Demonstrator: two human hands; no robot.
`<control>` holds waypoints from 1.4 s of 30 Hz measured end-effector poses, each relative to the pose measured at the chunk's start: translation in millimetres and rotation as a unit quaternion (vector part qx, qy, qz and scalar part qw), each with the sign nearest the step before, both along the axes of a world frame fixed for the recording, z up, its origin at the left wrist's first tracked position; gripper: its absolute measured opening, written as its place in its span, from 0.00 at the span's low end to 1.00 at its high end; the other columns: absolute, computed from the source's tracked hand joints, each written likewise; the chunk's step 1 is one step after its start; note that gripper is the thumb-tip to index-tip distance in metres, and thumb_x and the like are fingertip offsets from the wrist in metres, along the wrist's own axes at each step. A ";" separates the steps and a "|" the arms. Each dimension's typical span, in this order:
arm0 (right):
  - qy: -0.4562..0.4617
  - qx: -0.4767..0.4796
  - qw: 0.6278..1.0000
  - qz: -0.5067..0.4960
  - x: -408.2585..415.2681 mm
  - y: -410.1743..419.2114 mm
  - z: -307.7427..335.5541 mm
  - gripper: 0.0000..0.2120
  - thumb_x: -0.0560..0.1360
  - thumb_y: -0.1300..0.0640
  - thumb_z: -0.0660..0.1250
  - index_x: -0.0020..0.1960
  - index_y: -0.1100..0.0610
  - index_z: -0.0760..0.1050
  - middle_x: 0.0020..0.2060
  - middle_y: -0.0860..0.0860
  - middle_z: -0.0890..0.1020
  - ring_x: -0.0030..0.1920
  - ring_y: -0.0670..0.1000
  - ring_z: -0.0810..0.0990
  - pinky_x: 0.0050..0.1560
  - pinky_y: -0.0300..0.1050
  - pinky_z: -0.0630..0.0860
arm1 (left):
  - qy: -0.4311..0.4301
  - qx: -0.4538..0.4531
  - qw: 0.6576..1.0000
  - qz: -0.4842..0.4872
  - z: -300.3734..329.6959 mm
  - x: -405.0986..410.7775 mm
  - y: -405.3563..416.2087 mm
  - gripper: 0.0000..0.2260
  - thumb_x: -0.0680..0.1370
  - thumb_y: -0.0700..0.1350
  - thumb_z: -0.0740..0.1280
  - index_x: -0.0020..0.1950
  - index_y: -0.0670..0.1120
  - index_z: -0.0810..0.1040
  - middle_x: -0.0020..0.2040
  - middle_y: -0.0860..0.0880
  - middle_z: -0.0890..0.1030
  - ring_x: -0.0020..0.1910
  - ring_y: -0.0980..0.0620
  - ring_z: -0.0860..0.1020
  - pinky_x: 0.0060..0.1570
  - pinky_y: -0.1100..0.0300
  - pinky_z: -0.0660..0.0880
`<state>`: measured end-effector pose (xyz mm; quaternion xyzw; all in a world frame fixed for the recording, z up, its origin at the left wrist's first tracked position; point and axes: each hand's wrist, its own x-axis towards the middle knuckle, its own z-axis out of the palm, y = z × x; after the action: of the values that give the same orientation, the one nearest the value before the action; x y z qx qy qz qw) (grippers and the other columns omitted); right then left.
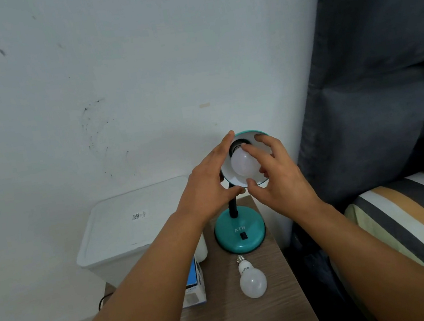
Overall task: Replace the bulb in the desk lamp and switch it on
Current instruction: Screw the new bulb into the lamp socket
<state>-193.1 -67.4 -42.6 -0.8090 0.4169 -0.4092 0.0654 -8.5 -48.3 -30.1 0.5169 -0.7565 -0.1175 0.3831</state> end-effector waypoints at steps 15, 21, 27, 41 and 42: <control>-0.022 0.007 0.998 -0.051 2.7 0.1 5.4 0.33 0.67 0.48 0.79 0.65 0.58 0.71 0.62 0.54 0.72 0.58 0.54 0.75 0.55 0.51 0.79 | -0.006 0.009 1.000 0.007 0.2 0.0 0.8 0.48 0.70 0.47 0.79 0.79 0.64 0.52 0.71 0.57 0.72 0.60 0.59 0.75 0.58 0.60 0.77; -0.008 0.013 0.999 -0.038 3.4 2.3 6.9 0.32 0.69 0.48 0.78 0.69 0.53 0.72 0.66 0.55 0.70 0.60 0.55 0.76 0.54 0.49 0.79 | -0.009 0.010 1.000 0.006 1.8 0.4 1.1 0.48 0.70 0.47 0.79 0.80 0.64 0.52 0.69 0.57 0.73 0.57 0.58 0.76 0.56 0.59 0.78; -0.037 0.035 0.997 -0.055 3.8 2.7 10.3 0.33 0.68 0.45 0.78 0.66 0.55 0.71 0.61 0.52 0.74 0.53 0.53 0.78 0.49 0.50 0.81 | -0.009 0.011 1.000 0.010 1.1 -0.7 0.6 0.49 0.69 0.47 0.79 0.79 0.65 0.52 0.70 0.56 0.73 0.58 0.58 0.75 0.56 0.58 0.78; -0.012 0.052 0.998 -0.043 -2.0 5.8 7.5 0.32 0.70 0.51 0.77 0.70 0.54 0.70 0.64 0.50 0.72 0.46 0.47 0.77 0.48 0.42 0.80 | -0.009 0.001 1.000 0.011 -0.9 1.0 1.0 0.48 0.70 0.49 0.79 0.80 0.63 0.52 0.73 0.55 0.71 0.66 0.55 0.74 0.61 0.58 0.76; -0.013 0.052 0.997 -0.049 -1.8 6.1 7.4 0.33 0.70 0.49 0.77 0.70 0.54 0.69 0.64 0.51 0.72 0.48 0.49 0.78 0.49 0.42 0.79 | -0.010 0.001 1.000 0.012 -0.7 0.9 1.3 0.48 0.70 0.49 0.79 0.80 0.64 0.52 0.73 0.55 0.71 0.66 0.54 0.74 0.62 0.58 0.76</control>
<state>-194.9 -61.4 -35.2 -0.7778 0.4756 -0.4002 0.0932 -7.7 -47.0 -30.8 0.5278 -0.7538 -0.1086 0.3760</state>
